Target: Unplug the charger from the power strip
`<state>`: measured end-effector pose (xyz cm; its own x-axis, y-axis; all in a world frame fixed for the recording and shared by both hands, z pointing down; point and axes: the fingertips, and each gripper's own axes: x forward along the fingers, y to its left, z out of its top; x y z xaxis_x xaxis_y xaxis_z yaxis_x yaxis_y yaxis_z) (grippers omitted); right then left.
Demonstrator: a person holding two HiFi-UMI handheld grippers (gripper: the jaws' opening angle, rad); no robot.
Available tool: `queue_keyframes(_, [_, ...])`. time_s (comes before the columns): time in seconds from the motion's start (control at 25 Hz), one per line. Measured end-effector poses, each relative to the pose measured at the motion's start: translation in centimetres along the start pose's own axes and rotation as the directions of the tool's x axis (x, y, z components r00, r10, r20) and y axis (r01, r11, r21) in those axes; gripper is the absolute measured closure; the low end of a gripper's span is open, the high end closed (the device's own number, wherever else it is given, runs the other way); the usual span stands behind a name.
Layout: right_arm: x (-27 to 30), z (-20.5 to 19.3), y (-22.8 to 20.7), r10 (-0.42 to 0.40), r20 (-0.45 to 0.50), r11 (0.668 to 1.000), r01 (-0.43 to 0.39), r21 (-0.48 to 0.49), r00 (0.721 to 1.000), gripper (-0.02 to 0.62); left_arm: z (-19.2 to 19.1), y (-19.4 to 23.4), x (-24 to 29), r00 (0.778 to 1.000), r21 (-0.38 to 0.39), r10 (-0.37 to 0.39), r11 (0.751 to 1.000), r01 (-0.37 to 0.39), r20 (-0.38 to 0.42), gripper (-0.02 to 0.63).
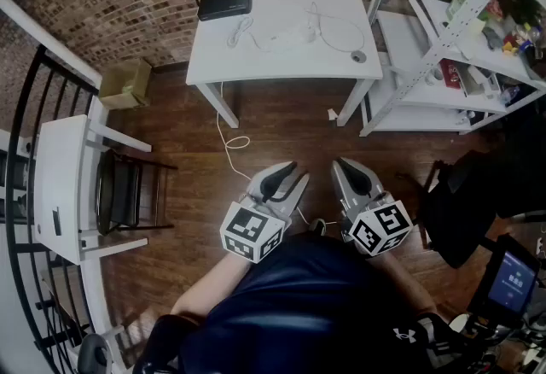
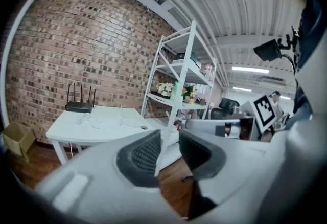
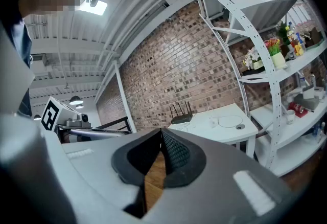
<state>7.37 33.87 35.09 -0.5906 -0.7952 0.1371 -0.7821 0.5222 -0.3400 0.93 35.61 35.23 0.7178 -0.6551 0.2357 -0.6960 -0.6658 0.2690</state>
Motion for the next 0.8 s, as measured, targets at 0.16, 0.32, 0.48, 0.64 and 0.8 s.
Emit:
queue_keyframes(0.16, [-1.2, 0.4, -1.7, 0.003, -0.001, 1.0, -0.003, 0.008, 1.0, 0.584, 0.1, -1.4, 1.3, 1.0, 0.006, 0.009, 1.0, -0.009, 0.0, 0.495])
queue_keyframes(0.32, [-2.2, 0.6, -3.5, 0.012, 0.001, 1.0, -0.012, 0.018, 1.0, 0.584, 0.0, -2.7, 2.5, 1.0, 0.014, 0.022, 1.0, -0.022, -0.002, 0.495])
queue_keyframes(0.48, [-3.0, 0.6, -5.0, 0.019, 0.0, 0.999, -0.019, 0.034, 1.0, 0.584, 0.1, -3.5, 3.3, 0.999, 0.016, 0.052, 0.999, -0.052, 0.001, 0.495])
queue_keyframes(0.64, [-2.8, 0.6, -6.1, 0.02, -0.004, 0.999, -0.019, 0.051, 1.0, 0.584, -0.1, -3.2, 3.9, 0.998, 0.008, 0.07, 0.997, -0.07, -0.004, 0.495])
queue_keyframes(0.8, [-1.4, 0.6, -7.2, 0.007, -0.014, 0.998, -0.006, 0.056, 1.0, 0.584, 0.1, -1.9, 5.2, 0.998, -0.005, 0.062, 0.998, -0.062, -0.007, 0.497])
